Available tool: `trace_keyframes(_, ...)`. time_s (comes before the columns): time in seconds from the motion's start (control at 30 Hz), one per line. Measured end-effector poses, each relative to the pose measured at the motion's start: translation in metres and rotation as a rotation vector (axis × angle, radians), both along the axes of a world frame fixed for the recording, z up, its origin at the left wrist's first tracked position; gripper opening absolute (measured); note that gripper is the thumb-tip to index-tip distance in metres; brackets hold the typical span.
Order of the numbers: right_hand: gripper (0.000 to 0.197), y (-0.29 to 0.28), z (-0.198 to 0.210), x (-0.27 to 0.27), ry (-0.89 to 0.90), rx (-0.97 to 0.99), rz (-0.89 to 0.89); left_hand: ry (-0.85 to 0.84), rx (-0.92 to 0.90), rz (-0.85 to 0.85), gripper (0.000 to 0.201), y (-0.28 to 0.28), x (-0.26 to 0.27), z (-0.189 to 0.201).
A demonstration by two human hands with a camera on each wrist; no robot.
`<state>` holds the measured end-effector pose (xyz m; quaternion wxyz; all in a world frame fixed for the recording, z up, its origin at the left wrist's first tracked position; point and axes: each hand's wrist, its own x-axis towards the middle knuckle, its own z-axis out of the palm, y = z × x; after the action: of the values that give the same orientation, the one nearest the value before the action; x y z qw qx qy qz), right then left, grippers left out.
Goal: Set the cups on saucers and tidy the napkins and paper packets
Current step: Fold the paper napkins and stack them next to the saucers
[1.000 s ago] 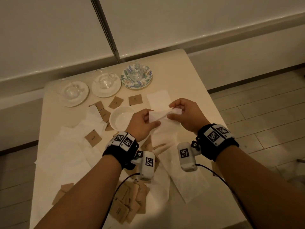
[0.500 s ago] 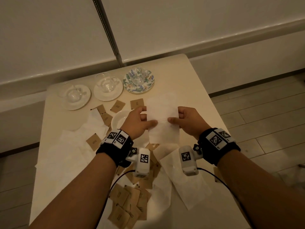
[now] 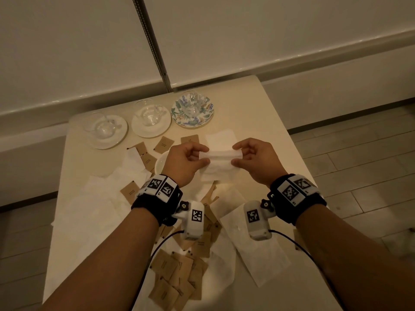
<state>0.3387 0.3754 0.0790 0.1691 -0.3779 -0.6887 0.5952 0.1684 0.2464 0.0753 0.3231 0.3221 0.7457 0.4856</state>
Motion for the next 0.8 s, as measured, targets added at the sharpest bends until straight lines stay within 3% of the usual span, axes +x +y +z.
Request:
trace_keyframes(0.23,0.013,0.004,-0.001,-0.001,-0.049,0.121,0.006,0.082,-0.028,0.056,0.019,-0.001,-0.002,0.001)
trace_keyframes(0.5,0.007,0.008,0.001,0.002,-0.139,0.261,0.049,0.323,-0.091,-0.047,0.009,-0.004,-0.004,0.009)
trace_keyframes(0.67,0.032,0.004,0.007,-0.003,-0.317,0.416,0.219,0.369,-0.084,-0.176,0.008,-0.001,0.002,0.019)
trace_keyframes(0.8,0.013,-0.003,0.011,-0.012,-0.253,0.444,0.309,0.410,-0.083,-0.234,0.008,0.003,0.004,0.025)
